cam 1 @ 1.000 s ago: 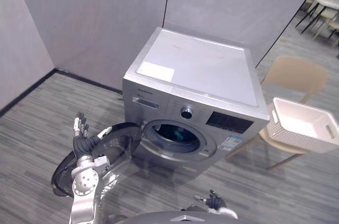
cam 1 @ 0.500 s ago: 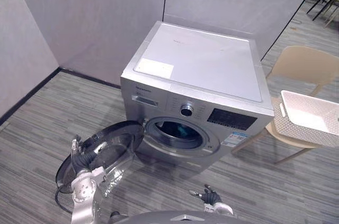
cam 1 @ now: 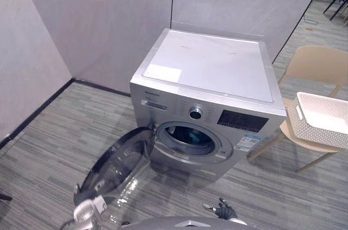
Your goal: Pick up the laundry basket with both hands and put the clothes into the washing machine.
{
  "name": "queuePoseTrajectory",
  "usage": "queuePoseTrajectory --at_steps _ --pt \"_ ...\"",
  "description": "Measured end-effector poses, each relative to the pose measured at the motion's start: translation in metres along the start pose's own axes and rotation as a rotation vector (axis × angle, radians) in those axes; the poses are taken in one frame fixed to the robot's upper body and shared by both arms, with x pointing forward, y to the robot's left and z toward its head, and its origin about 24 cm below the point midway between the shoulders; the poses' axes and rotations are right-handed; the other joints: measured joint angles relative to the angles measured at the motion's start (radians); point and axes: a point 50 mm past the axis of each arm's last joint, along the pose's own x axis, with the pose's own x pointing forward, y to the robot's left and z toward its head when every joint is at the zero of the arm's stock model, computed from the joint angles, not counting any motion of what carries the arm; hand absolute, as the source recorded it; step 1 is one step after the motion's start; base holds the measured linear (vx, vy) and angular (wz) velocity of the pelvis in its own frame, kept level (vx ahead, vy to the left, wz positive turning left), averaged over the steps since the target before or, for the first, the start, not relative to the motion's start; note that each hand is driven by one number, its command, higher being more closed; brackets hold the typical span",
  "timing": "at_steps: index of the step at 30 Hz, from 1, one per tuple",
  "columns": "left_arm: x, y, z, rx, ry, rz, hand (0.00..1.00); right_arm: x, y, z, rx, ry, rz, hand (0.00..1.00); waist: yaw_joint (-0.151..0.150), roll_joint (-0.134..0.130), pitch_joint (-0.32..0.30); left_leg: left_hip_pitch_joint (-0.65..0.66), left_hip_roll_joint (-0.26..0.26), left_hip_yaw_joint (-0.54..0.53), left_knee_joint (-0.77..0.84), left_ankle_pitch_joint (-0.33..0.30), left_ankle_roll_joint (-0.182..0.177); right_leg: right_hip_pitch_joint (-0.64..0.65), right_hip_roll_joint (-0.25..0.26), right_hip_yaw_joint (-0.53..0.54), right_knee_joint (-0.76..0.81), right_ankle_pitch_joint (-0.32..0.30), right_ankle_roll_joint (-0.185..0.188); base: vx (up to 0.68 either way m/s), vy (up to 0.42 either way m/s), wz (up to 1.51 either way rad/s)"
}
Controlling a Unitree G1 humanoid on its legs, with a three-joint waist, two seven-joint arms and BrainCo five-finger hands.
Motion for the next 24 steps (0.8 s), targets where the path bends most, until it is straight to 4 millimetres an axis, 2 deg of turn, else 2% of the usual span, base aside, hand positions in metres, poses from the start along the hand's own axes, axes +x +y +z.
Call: queuePoseTrajectory --at_steps 2,4,5,8,9,10,11,14,17,20,24 --pt "-0.004 -0.001 -0.024 0.069 0.107 -0.047 0.00 0.003 -0.001 0.004 -0.009 0.003 -0.002 0.00 -0.003 0.003 0.003 -0.001 -0.002 0.005 0.000 0.002 -0.004 -0.003 0.000 0.005 -0.011 0.010 -0.001 0.09 0.011 -0.14" --pt "-0.010 -0.010 -0.040 0.187 0.163 -0.134 0.00 0.005 -0.001 0.004 -0.013 0.015 -0.004 0.00 -0.009 0.006 0.010 -0.002 -0.004 -0.002 0.006 0.004 -0.006 -0.004 -0.001 0.001 -0.011 0.017 0.009 0.12 0.013 0.10" --pt "-0.009 -0.012 -0.039 0.203 0.187 -0.168 0.00 0.005 -0.001 0.005 -0.014 0.015 -0.003 0.00 -0.010 0.006 0.013 -0.013 -0.003 -0.014 0.006 0.006 -0.008 -0.005 0.000 -0.011 -0.011 0.017 0.009 0.11 0.006 0.34" --pt "-0.011 -0.014 -0.026 0.488 0.052 -0.280 0.00 0.008 -0.001 0.009 -0.025 0.018 -0.004 0.00 -0.010 0.006 0.039 -0.032 -0.010 -0.049 0.007 0.011 -0.005 -0.002 -0.007 -0.047 -0.011 0.017 0.009 0.02 0.005 0.31" --pt "-0.016 -0.015 -0.024 0.584 0.000 -0.337 0.00 0.008 -0.001 0.010 -0.026 0.016 -0.004 0.00 -0.012 0.015 0.039 -0.041 -0.016 -0.064 0.007 0.014 -0.001 -0.001 -0.012 -0.056 -0.010 0.017 0.009 -0.01 0.025 0.38" --pt "-0.027 -0.019 -0.021 0.680 -0.071 -0.451 0.00 0.009 -0.001 0.010 -0.035 0.015 0.001 0.00 -0.012 0.008 0.043 -0.058 -0.024 -0.085 0.008 0.018 0.003 -0.003 -0.020 -0.078 -0.009 0.017 0.009 -0.02 0.033 0.56" --pt "-0.038 -0.026 -0.016 0.729 -0.121 -0.573 0.00 0.009 0.000 0.013 -0.036 0.009 0.004 0.00 -0.011 0.014 0.043 -0.075 -0.031 -0.104 0.012 0.021 0.009 -0.007 -0.026 -0.089 -0.002 0.015 0.008 -0.03 0.030 0.50" --pt "-0.045 -0.028 -0.003 0.703 -0.134 -0.640 0.00 0.011 0.001 0.017 -0.042 0.003 0.008 0.00 -0.013 0.010 0.056 -0.087 -0.033 -0.127 0.014 0.031 0.012 -0.016 -0.033 -0.103 0.032 -0.009 0.014 -0.07 0.012 0.30" --pt "-0.046 -0.027 0.001 0.668 -0.113 -0.658 0.00 0.011 0.003 0.018 -0.049 -0.001 0.014 0.00 -0.024 0.014 0.057 -0.090 -0.031 -0.127 0.020 0.032 0.013 -0.031 -0.034 -0.087 0.056 -0.033 0.017 -0.05 -0.009 -0.05" --pt "-0.045 -0.029 0.003 0.650 -0.106 -0.666 0.00 0.012 0.001 0.023 -0.085 -0.015 0.023 0.00 -0.034 0.023 0.059 -0.104 -0.032 -0.125 0.032 0.034 0.015 -0.043 -0.034 -0.073 0.058 -0.034 0.021 -0.04 -0.009 -0.03" --pt "-0.045 -0.029 0.003 0.652 -0.106 -0.666 0.00 0.015 0.005 0.024 -0.129 -0.003 0.046 0.00 -0.033 0.025 0.059 -0.102 -0.032 -0.121 0.041 0.035 0.015 -0.041 -0.034 -0.065 0.060 -0.022 0.019 0.00 -0.001 -0.02"
